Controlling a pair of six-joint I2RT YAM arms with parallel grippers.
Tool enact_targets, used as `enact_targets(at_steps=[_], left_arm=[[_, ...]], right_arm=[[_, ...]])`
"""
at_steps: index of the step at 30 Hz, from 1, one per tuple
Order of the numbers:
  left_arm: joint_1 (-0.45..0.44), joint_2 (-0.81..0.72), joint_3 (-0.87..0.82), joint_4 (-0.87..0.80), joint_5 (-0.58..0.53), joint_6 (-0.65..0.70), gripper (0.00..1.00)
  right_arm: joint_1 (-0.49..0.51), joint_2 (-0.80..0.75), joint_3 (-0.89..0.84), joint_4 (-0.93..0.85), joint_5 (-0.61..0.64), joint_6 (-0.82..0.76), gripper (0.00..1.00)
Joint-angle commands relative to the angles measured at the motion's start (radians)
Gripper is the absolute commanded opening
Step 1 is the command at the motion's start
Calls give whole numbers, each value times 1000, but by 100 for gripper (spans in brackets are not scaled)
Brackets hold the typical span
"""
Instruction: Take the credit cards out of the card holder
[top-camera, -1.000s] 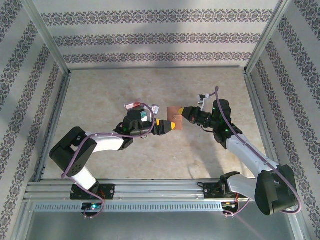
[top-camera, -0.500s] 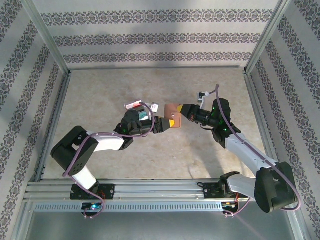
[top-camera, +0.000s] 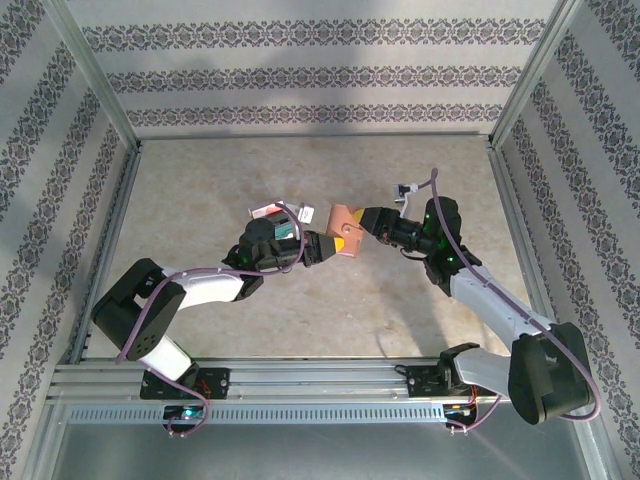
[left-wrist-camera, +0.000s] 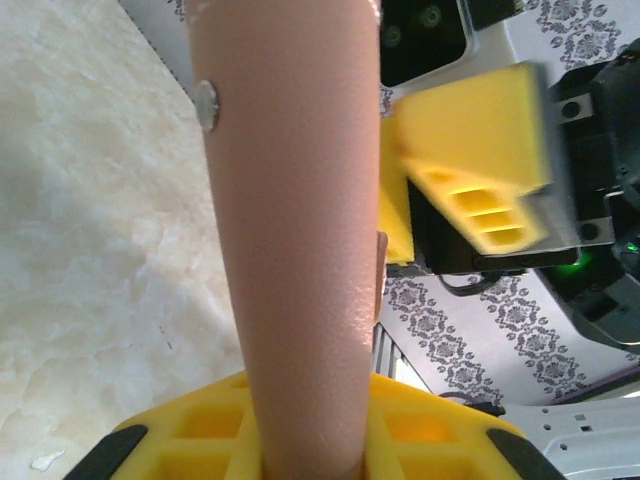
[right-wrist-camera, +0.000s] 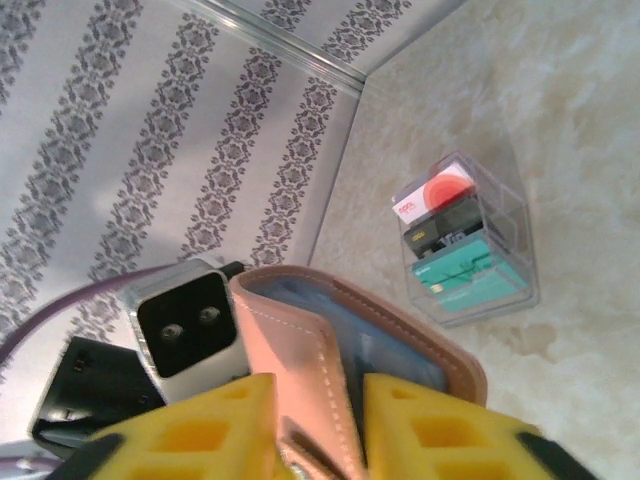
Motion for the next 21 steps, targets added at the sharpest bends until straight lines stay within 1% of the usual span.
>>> enact_targets(at_steps=[1, 5, 7, 9, 12, 15, 21], left_arm=[[-2, -46, 2, 17, 6, 41, 20], [-2, -73, -1, -13, -8, 60, 20], [-2, -84, 0, -27, -10, 68, 20], [-3, -91, 1, -37, -10, 71, 19], [-2, -94, 1, -40, -7, 69, 20], [-4, -95, 2, -46, -5, 71, 20], [-7, -95, -2, -59, -5, 74, 20]], right_arm=[[-5, -62, -14, -59, 36, -45, 48], [-6, -128, -34, -145, 106, -81, 60], [-3, -149, -47, -163, 128, -84, 64], [7, -163, -60, -167, 140, -87, 72], [36, -163, -60, -165, 153, -97, 81], [70, -149, -47, -151, 159, -107, 84], [126, -106, 12, -147, 178, -133, 84]])
